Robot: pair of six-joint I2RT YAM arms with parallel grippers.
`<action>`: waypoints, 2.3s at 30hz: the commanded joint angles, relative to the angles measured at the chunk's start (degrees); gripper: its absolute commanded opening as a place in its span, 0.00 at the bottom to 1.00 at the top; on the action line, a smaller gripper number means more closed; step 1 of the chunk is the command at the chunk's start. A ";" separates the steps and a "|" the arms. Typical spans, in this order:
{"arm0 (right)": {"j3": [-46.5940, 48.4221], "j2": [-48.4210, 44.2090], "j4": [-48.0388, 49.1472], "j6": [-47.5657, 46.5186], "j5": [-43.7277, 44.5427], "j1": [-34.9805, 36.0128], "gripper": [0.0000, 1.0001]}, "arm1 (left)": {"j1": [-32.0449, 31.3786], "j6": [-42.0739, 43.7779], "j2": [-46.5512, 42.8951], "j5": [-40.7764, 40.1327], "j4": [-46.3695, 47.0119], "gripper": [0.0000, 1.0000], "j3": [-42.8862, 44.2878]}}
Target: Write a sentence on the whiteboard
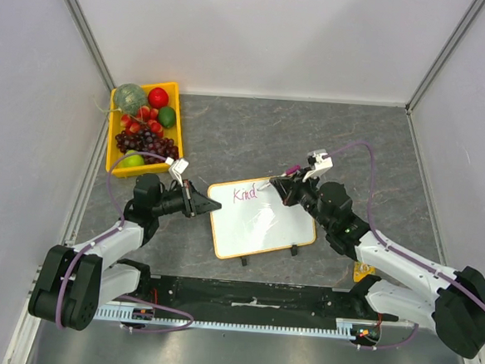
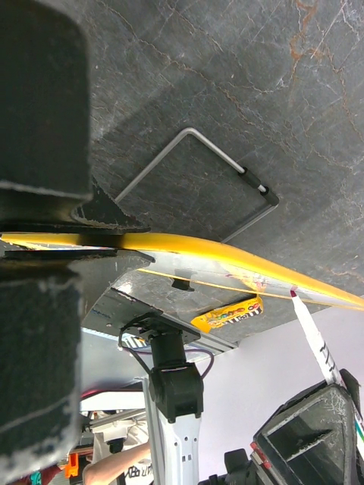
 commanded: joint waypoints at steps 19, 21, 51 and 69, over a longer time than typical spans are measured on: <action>-1.72 -1.84 -3.27 -0.60 -0.18 0.12 0.00 | -0.45 5.52 1.14 -5.27 -6.30 0.02 -0.63; -1.11 -1.58 -2.74 -0.42 0.52 0.12 0.00 | -0.36 5.43 1.22 -5.27 -6.21 0.02 -0.63; 2.24 -0.43 -6.25 -0.42 5.36 0.03 0.00 | -0.36 5.43 0.52 -5.18 -6.04 0.02 -0.98; -0.75 -2.72 -7.84 -0.77 1.85 0.03 0.00 | -0.36 5.43 0.87 -5.27 -5.95 0.02 -0.72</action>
